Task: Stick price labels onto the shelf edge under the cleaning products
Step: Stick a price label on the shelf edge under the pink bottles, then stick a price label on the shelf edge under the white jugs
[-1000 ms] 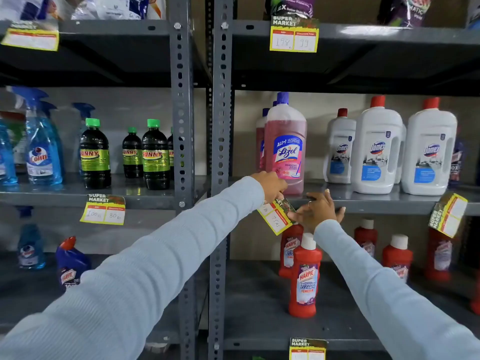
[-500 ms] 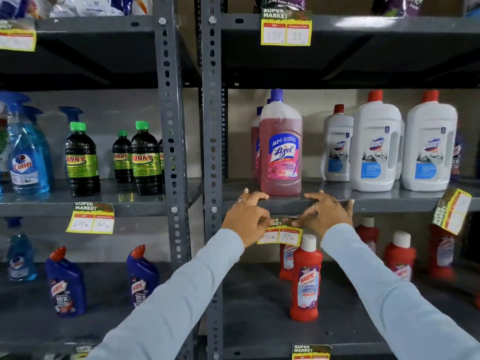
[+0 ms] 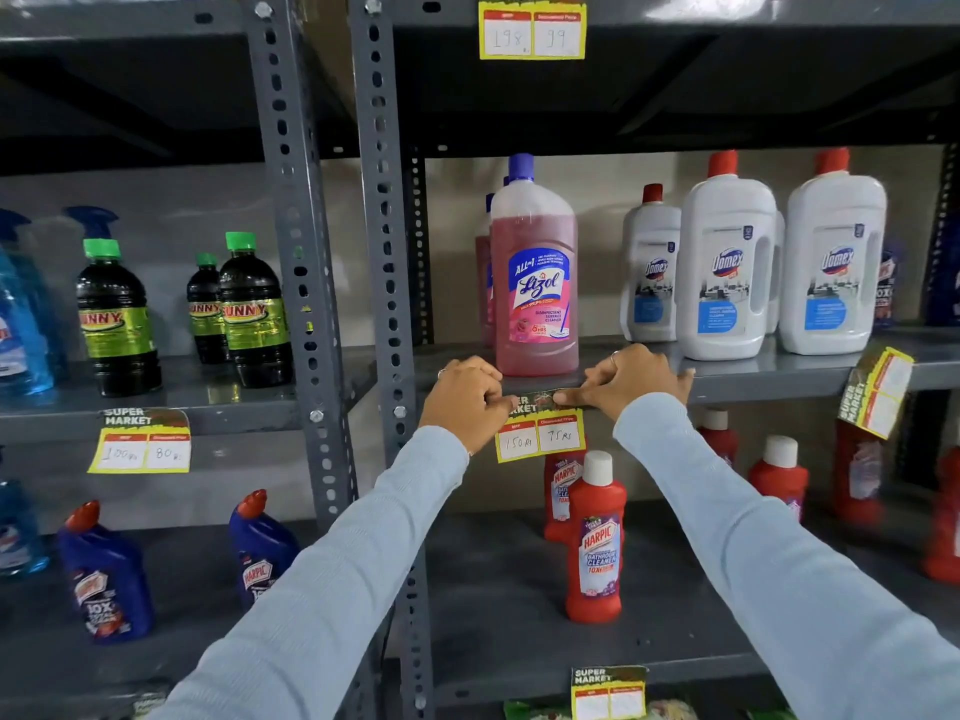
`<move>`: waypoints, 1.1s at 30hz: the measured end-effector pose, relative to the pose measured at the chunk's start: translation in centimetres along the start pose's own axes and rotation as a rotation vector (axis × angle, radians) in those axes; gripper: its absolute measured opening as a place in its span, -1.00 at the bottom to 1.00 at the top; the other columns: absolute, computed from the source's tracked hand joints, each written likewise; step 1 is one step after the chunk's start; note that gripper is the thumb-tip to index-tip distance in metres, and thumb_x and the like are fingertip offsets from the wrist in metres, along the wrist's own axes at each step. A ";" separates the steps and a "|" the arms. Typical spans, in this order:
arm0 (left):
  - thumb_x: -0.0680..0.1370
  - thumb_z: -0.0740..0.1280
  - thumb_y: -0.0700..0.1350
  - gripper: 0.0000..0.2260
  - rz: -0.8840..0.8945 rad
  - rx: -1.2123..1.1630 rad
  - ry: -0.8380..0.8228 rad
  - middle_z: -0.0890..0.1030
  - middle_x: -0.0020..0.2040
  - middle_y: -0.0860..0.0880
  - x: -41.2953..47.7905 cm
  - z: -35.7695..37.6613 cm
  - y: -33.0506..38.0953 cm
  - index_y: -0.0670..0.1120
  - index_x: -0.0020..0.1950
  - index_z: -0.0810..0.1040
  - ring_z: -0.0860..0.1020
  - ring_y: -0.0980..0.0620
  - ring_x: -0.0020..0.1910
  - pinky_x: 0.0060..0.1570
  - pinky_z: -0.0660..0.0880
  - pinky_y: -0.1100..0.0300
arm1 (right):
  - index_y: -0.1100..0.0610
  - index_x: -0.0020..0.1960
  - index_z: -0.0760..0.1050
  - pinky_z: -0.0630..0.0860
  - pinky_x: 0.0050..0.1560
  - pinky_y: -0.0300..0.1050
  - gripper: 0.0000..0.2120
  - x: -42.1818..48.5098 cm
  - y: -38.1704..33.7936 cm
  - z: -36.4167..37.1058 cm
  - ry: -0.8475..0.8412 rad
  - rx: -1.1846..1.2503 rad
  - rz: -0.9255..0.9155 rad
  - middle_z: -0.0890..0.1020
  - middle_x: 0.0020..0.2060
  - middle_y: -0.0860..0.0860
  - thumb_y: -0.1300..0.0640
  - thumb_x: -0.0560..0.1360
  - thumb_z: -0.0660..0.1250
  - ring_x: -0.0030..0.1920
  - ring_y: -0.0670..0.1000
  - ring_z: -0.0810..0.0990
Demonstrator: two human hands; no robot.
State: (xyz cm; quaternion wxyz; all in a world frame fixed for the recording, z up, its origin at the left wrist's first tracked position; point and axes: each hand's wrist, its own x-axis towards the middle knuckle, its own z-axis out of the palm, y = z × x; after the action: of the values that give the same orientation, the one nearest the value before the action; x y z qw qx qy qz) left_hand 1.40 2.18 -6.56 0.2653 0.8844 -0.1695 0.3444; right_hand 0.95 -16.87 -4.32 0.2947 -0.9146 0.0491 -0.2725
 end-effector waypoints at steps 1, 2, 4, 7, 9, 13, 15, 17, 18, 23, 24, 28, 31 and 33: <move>0.42 0.43 -0.11 -0.62 0.003 0.000 0.018 0.63 0.01 -0.04 0.0 0.1 0.0 -0.04 -0.55 0.38 0.46 0.04 -0.01 -0.04 0.31 0.18 | -0.01 -0.45 0.52 -0.03 0.43 0.38 -0.62 0.1 0.2 0.1 0.017 -0.006 -0.016 0.70 -0.21 -0.02 -0.32 0.17 0.45 0.03 0.11 0.60; 0.41 0.45 -0.12 -0.57 0.002 -0.006 0.032 0.64 -0.01 -0.05 0.1 0.1 0.0 -0.02 -0.58 0.31 0.48 0.03 -0.02 -0.02 0.33 0.16 | -0.02 -0.45 0.51 -0.03 0.44 0.37 -0.62 0.3 0.4 0.3 0.033 -0.013 -0.034 0.70 -0.23 -0.03 -0.33 0.17 0.45 0.01 0.09 0.61; 0.37 0.48 -0.16 -0.51 -0.009 -0.031 0.045 0.65 -0.04 -0.06 0.3 0.1 -0.1 -0.03 -0.60 0.23 0.53 0.02 -0.06 0.07 0.39 0.09 | -0.01 -0.45 0.50 0.00 0.43 0.36 -0.62 0.8 0.8 0.6 0.045 -0.011 -0.060 0.66 -0.32 -0.07 -0.32 0.17 0.45 -0.07 0.06 0.61; 0.32 0.51 -0.20 -0.47 -0.023 -0.065 0.054 0.70 -0.06 -0.07 0.5 0.0 -0.3 -0.08 -0.59 0.16 0.61 0.04 -0.09 0.09 0.46 0.08 | 0.01 -0.42 0.46 0.09 0.43 0.33 -0.60 1.5 1.0 0.7 0.035 0.016 -0.085 0.57 -0.44 -0.13 -0.29 0.14 0.49 -0.21 0.02 0.57; 0.31 0.52 -0.21 -0.45 -0.009 -0.054 0.067 0.71 -0.06 -0.08 0.5 0.0 -0.4 -0.10 -0.58 0.13 0.64 0.06 -0.08 0.05 0.42 0.19 | 0.00 -0.41 0.46 0.17 0.41 0.28 -0.62 2.0 1.3 0.4 0.008 0.025 -0.115 0.59 -0.42 -0.12 -0.26 0.14 0.51 -0.25 0.01 0.56; 0.34 0.48 -0.25 -0.47 -0.007 -0.042 0.130 0.71 -0.06 -0.09 0.3 0.1 -0.2 -0.13 -0.53 0.11 0.64 0.08 -0.07 -0.05 0.44 0.23 | -0.01 -0.40 0.49 0.46 0.25 0.17 -0.76 2.5 3.0 -0.6 -0.084 0.189 -0.229 0.71 -0.26 -0.05 -0.02 0.24 0.54 -0.19 -0.01 0.65; 0.37 0.44 -0.28 -0.49 -0.026 -0.049 0.168 0.72 -0.11 -0.11 -0.1 0.1 0.2 -0.13 -0.52 0.10 0.65 0.05 -0.04 -0.09 0.50 0.17 | 0.06 -0.31 0.54 0.57 0.13 0.04 -0.86 2.6 4.7 -1.2 -0.105 0.347 -0.306 0.71 -0.23 -0.05 0.17 0.30 0.51 -0.19 -0.09 0.66; 0.43 0.40 -0.25 -0.58 -0.061 -0.095 0.218 0.69 -0.26 -0.12 -0.4 0.5 0.7 -0.14 -0.47 0.19 0.66 0.00 -0.04 -0.20 0.50 0.19 | 0.09 -0.16 0.56 0.55 0.14 -0.09 -0.89 3.0 7.2 -2.2 -0.074 0.387 -0.409 0.68 -0.16 -0.06 0.22 0.36 0.46 -0.13 -0.13 0.63; 0.46 0.39 -0.20 -0.66 -0.083 -0.133 0.257 0.66 -0.30 -0.09 -0.6 0.9 1.1 -0.15 -0.41 0.29 0.65 -0.02 -0.07 -0.20 0.49 0.19 | 0.06 -0.09 0.55 0.49 0.17 -0.14 -0.86 3.3 8.6 -3.0 -0.046 0.369 -0.459 0.66 -0.08 -0.07 0.20 0.38 0.43 -0.05 -0.11 0.60; 0.48 0.32 0.04 -0.79 0.055 0.043 0.482 0.63 -0.05 -0.05 -0.5 5.7 7.4 -0.10 -0.07 0.47 0.54 -0.09 -0.04 0.26 0.34 -0.11 | 0.08 0.19 0.49 0.28 0.29 -0.17 -0.71 7.3 15.7 -8.9 -0.005 0.114 -0.602 0.54 0.20 0.01 0.14 0.47 0.34 0.29 0.04 0.44; 0.48 0.33 0.02 -0.82 0.104 0.037 0.485 0.63 -0.05 -0.05 -0.1 7.0 9.6 -0.09 -0.09 0.48 0.55 -0.09 -0.03 0.26 0.34 -0.10 | 0.11 0.23 0.47 0.26 0.36 -0.10 -0.68 8.5 17.0 -10.4 -0.044 0.016 -0.607 0.50 0.27 0.06 0.14 0.49 0.32 0.35 0.08 0.39; 0.51 0.30 0.06 -0.82 0.168 -0.073 0.256 0.64 0.08 -0.04 2.1 13.3 17.1 -0.03 -0.17 0.53 0.50 -0.04 0.23 0.41 0.14 -0.09 | 0.12 0.23 0.48 0.29 0.33 0.03 -0.69 11.8 21.5 -15.4 -0.242 -0.224 -0.526 0.51 0.25 0.13 0.08 0.51 0.28 0.28 0.16 0.44; 0.51 0.23 0.18 -0.70 0.157 0.015 0.032 0.53 0.29 -0.07 3.4 18.4 21.2 -0.01 -0.17 0.60 0.29 -0.03 0.43 0.46 -0.21 -0.14 | 0.09 0.12 0.55 0.42 0.19 0.06 -0.78 12.7 24.0 -16.8 -0.298 -0.276 -0.491 0.58 0.04 0.08 0.09 0.50 0.28 0.11 0.17 0.54; 0.49 0.17 0.27 -0.62 0.142 0.152 -0.051 0.34 0.45 -0.07 3.9 21.5 23.3 0.04 -0.17 0.62 0.08 -0.05 0.51 0.36 -0.44 -0.16 | 0.08 0.06 0.58 0.46 0.09 0.02 -0.83 13.3 25.3 -16.9 -0.263 -0.269 -0.502 0.54 -0.11 0.03 0.13 0.49 0.30 0.02 0.17 0.57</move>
State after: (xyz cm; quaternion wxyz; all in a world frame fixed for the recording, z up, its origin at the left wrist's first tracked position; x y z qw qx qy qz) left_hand 4.05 -29.53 -8.98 0.1681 0.8962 -0.2119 0.3517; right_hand 5.10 -49.68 -0.94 0.0986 -0.9564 -0.1811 -0.2070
